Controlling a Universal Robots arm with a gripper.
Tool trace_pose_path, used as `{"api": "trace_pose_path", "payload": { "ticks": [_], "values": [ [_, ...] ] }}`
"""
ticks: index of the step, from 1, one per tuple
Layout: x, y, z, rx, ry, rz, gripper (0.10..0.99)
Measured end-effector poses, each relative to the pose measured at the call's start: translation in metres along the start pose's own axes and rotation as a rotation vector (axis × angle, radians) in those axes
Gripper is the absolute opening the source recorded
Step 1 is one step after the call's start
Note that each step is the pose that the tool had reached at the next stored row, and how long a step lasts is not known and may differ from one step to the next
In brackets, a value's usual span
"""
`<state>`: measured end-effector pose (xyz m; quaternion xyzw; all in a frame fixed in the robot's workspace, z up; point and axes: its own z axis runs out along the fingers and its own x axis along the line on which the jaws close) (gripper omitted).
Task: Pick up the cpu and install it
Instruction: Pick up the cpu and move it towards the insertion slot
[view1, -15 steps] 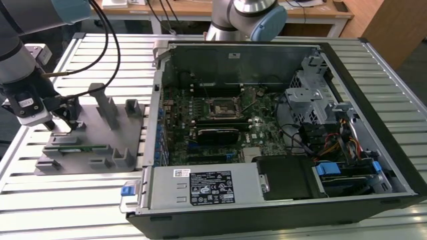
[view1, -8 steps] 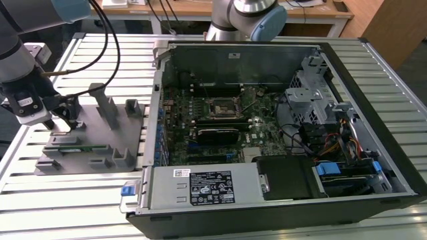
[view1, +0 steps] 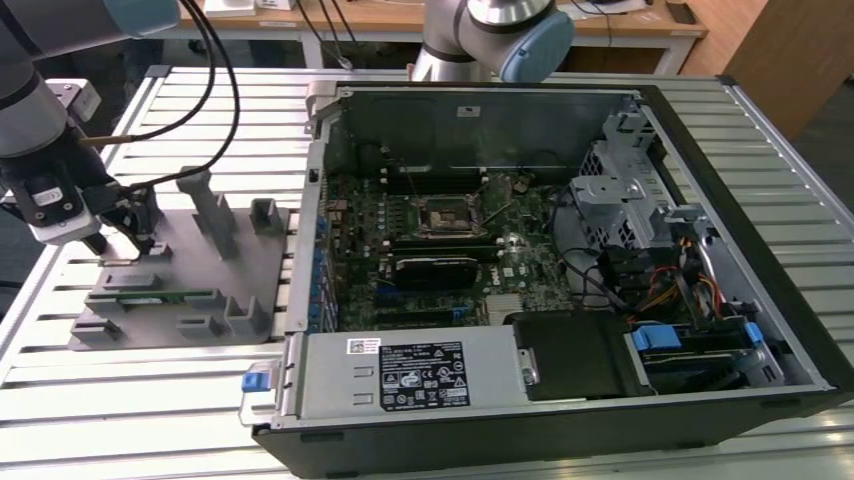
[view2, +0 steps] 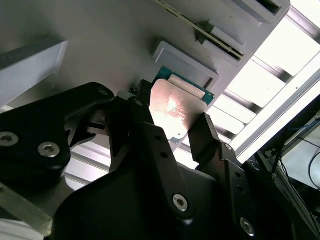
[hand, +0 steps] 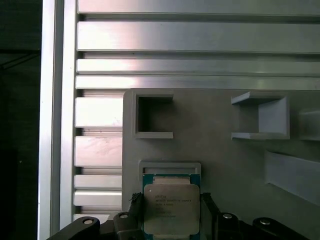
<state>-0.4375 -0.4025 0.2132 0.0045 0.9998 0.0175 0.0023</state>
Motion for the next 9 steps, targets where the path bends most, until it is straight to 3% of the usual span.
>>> {"api": "trace_pose_path", "payload": {
  "ticks": [9],
  "values": [
    [0.0000,0.0004,-0.0019,0.000,0.0002,0.000,0.541]
  ]
}}
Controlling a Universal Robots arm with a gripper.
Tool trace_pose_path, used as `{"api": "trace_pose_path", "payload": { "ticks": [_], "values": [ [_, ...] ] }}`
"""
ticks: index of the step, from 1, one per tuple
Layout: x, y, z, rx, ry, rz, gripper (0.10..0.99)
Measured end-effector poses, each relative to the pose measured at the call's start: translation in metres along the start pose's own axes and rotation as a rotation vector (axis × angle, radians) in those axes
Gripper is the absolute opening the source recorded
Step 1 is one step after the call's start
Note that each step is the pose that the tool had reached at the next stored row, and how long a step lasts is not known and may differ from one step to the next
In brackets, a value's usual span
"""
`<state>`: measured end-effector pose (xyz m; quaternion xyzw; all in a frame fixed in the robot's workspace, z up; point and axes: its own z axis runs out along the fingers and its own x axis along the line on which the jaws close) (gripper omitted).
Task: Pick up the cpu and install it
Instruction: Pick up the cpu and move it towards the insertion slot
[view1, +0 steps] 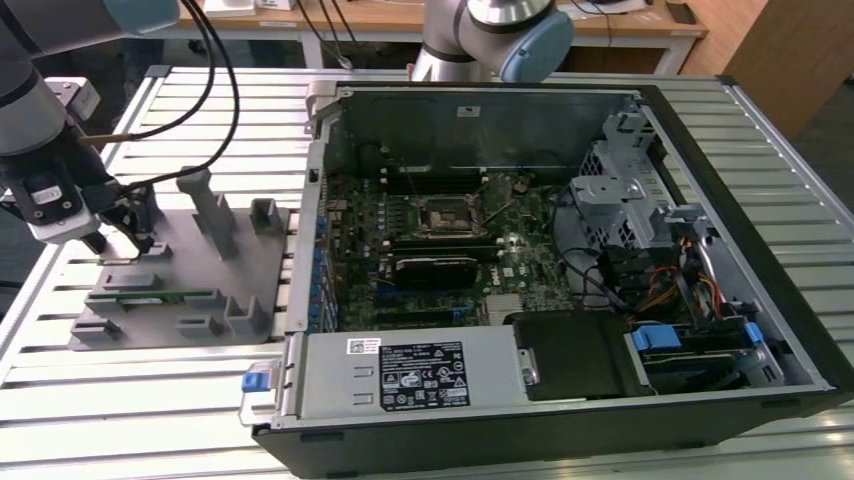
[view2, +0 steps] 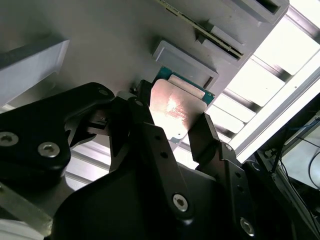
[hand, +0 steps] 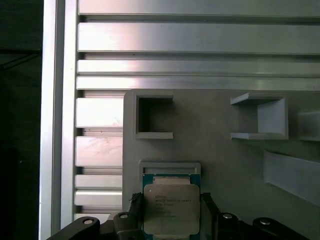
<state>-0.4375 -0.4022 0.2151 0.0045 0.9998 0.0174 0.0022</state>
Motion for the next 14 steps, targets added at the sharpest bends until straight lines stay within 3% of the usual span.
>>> {"api": "trace_pose_path", "payload": {
  "ticks": [14],
  "values": [
    [0.0000,0.0006,-0.0060,0.000,-0.0001,0.000,0.541]
  ]
}}
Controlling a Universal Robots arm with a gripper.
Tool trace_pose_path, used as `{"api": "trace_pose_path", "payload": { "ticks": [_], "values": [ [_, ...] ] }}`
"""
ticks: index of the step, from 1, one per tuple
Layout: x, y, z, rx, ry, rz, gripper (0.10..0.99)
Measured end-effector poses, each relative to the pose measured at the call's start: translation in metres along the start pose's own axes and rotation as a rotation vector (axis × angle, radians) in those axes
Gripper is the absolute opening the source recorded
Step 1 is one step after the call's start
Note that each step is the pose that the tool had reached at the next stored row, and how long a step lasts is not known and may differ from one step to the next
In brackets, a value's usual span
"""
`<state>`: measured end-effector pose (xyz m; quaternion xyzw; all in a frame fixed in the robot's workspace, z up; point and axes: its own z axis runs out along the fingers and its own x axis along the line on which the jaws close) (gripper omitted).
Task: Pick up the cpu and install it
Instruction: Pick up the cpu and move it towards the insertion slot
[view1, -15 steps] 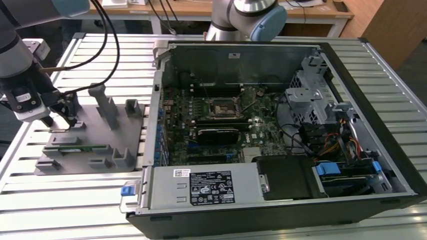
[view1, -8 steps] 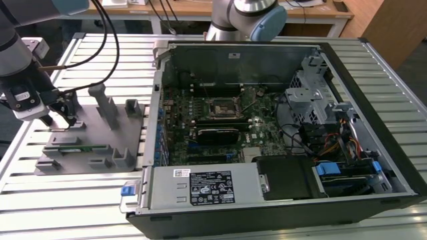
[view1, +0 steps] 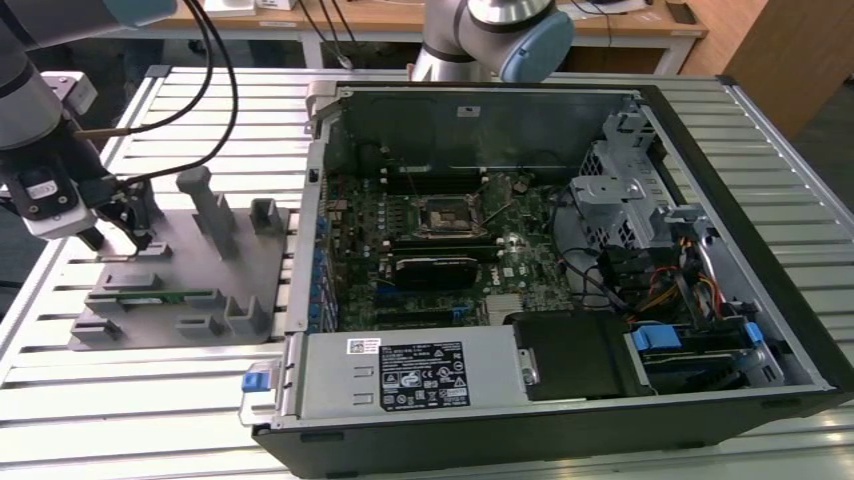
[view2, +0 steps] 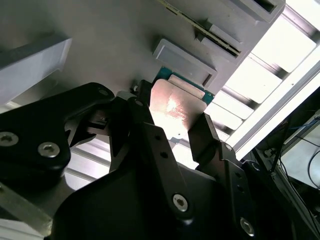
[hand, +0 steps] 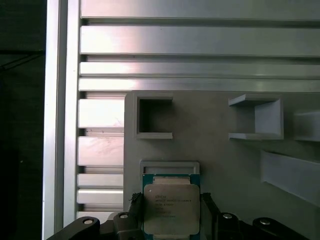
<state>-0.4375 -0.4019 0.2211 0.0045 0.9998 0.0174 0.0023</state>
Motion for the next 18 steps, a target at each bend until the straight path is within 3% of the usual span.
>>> {"api": "trace_pose_path", "payload": {
  "ticks": [18],
  "values": [
    [0.0000,0.0005,-0.0051,0.000,-0.0001,0.000,0.541]
  ]
}}
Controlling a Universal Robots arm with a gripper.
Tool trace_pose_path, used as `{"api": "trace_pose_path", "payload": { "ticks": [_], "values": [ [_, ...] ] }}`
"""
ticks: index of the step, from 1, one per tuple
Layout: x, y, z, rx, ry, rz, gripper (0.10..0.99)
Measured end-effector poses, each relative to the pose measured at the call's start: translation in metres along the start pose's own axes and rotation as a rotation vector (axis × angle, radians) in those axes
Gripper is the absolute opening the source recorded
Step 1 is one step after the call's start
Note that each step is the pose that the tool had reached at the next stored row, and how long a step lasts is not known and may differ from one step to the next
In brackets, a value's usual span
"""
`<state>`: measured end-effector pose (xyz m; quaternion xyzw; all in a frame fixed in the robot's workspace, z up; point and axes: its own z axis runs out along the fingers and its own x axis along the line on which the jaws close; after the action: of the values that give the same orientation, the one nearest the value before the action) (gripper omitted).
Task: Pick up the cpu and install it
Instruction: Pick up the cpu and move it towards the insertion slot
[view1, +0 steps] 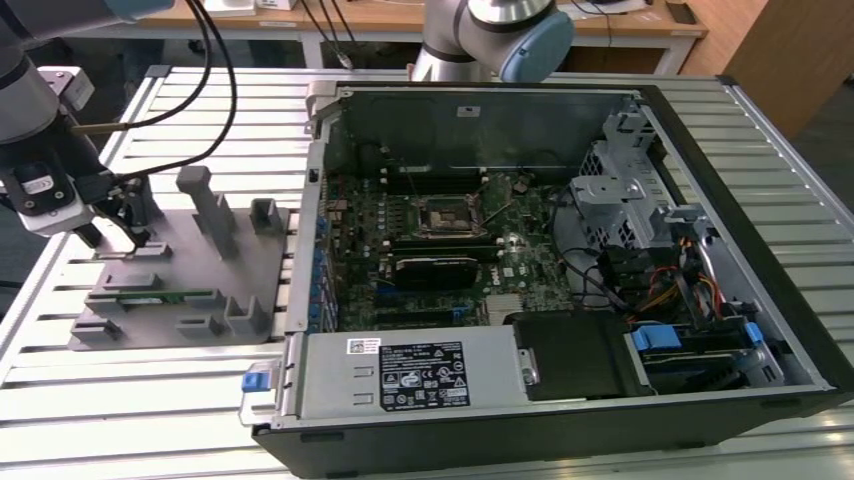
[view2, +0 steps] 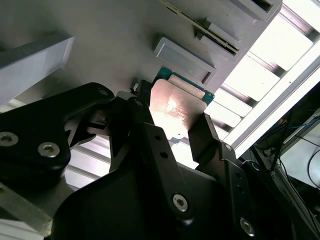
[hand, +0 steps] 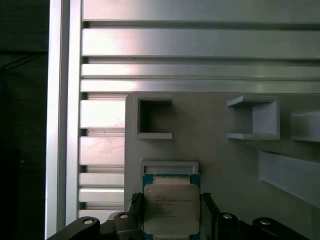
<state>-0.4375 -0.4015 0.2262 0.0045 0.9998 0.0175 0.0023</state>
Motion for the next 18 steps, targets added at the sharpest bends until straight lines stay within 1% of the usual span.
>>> {"api": "trace_pose_path", "payload": {
  "ticks": [13,18],
  "values": [
    [0.0000,0.0004,-0.0026,0.000,0.0000,0.000,0.541],
    [0.0000,0.0006,-0.0051,0.000,0.0001,0.000,0.541]
  ]
}}
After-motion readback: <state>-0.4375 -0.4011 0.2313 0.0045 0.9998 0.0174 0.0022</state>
